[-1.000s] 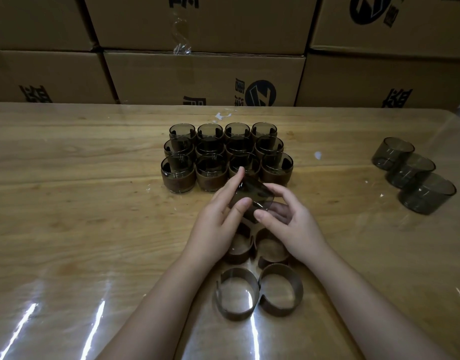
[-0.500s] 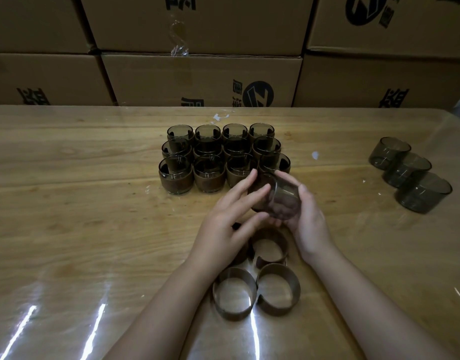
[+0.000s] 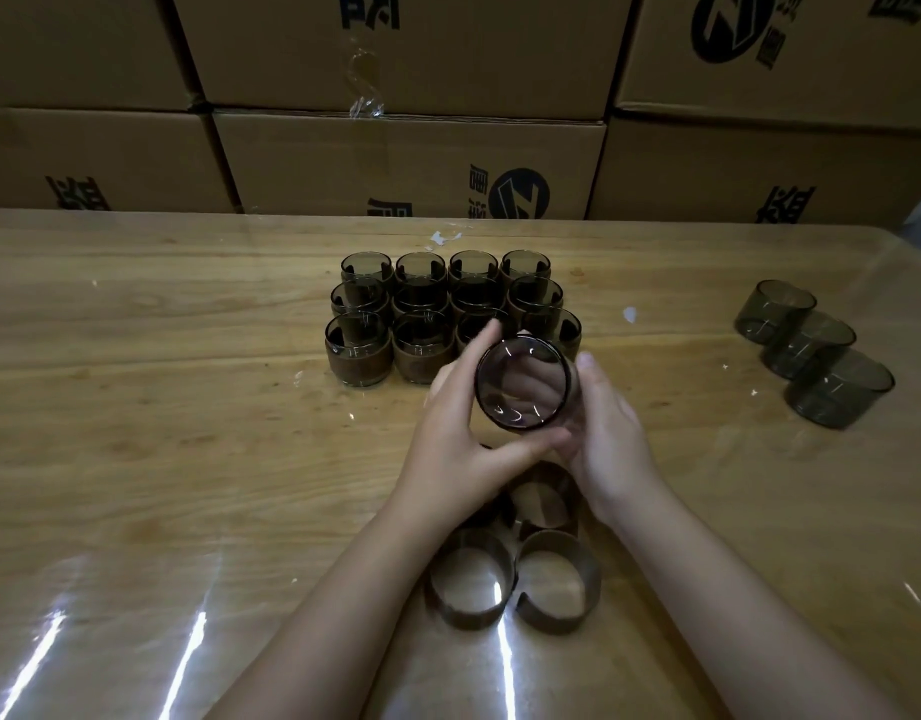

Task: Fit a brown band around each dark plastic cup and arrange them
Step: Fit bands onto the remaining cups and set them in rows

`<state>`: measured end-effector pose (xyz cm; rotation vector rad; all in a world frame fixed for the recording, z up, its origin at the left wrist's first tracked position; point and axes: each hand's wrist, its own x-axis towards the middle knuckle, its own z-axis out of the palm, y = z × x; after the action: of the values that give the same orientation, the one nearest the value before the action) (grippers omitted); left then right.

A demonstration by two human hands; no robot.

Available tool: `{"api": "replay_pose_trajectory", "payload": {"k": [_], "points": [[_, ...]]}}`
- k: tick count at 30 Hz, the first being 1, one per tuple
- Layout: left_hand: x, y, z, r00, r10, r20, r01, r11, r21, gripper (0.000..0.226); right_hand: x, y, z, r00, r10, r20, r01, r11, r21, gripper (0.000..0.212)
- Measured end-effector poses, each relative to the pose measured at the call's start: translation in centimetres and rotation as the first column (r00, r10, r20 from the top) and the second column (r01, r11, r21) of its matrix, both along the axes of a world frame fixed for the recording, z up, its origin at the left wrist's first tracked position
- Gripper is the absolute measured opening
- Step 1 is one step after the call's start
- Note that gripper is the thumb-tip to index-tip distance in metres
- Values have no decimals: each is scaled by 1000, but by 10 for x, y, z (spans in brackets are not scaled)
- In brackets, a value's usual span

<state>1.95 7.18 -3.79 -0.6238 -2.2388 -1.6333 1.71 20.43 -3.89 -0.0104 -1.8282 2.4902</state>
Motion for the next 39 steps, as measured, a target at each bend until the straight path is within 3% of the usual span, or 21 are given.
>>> {"api": "replay_pose_trajectory", "payload": {"k": [5, 9, 12, 17, 21, 28, 32, 35, 39], "points": [[0, -1, 1, 997, -12, -75, 10, 999, -32, 74, -1, 5, 2, 1000, -2, 20, 2, 1000, 0, 54], [-1, -3, -5, 993, 20, -115, -34, 991, -127, 82, -1, 10, 3, 996, 72, 52, -76, 993, 93, 52], [-3, -4, -7, 990, 48, -130, -77, 971, -227, 80, 0, 10, 4, 999, -17, 41, 11, 989, 150, 43], [-6, -7, -10, 981, 54, -185, -119, 925, -360, 83, 2, 10, 7, 986, -165, 3, 164, 981, 100, 19], [-6, -4, -11, 989, 35, -145, -75, 957, -279, 88, 0, 8, 10, 987, -160, 31, 161, 986, -30, 24], [-4, -2, -2, 998, -57, -30, 57, 998, 9, 79, 5, -4, 11, 995, 91, 47, -77, 967, -242, 45], [-6, -4, -2, 998, -59, 4, 58, 991, 118, 78, 6, -2, 12, 978, 211, 4, -209, 974, -86, 49], [-7, -8, -4, 998, -56, 35, 48, 980, 192, 81, 7, -3, 7, 987, 158, -8, -157, 985, 68, 46], [-7, -11, -7, 999, -46, 1, 46, 989, 138, 74, 9, -2, 5, 987, 129, -94, -105, 969, 225, 40]]}}
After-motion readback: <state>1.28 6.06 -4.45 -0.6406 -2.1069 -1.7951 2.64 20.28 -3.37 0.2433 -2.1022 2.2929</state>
